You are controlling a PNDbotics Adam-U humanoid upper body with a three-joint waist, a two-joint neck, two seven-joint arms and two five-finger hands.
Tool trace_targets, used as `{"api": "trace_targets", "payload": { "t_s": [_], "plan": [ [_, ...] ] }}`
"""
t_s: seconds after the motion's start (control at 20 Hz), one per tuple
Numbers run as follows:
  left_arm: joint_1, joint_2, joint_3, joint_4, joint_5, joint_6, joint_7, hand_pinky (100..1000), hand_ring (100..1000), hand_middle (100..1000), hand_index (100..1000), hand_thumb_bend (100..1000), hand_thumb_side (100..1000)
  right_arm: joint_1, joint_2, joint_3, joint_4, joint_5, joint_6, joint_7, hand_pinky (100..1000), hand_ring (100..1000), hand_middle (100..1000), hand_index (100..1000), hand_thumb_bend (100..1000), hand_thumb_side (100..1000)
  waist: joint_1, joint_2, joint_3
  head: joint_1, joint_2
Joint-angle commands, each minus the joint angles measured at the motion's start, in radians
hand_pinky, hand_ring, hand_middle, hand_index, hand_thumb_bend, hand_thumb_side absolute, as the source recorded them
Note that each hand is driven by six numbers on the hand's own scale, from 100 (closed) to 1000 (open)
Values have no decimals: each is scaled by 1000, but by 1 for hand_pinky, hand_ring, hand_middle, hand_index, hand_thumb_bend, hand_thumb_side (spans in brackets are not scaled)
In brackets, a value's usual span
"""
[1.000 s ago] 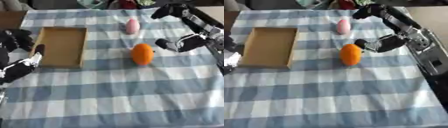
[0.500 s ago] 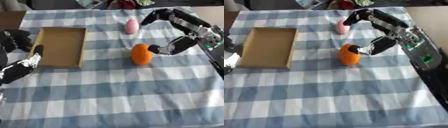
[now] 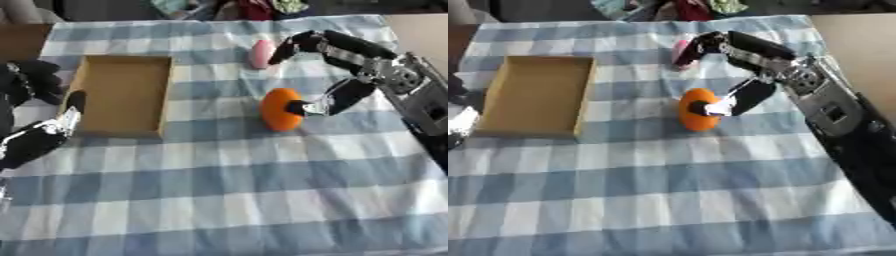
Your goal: Pick up objects on the table and place them in the box.
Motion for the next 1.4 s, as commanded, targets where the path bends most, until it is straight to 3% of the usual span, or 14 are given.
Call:
{"api": "trace_targets", "payload": {
  "t_s": [0.05, 1.4],
  "plan": [
    [-6, 18, 1, -10, 3, -2, -3, 507, 551, 518, 676, 364, 100, -21, -8, -3, 26, 26, -15, 4, 811, 788, 735, 824, 417, 460, 1, -19, 1, -2, -8],
    [-9, 18, 0, -10, 3, -2, -3, 507, 550, 517, 675, 367, 100, 1, 20, -12, 185, 167, -72, -20, 810, 775, 681, 781, 414, 444, -2, -17, 6, -6, -8]
  ]
}}
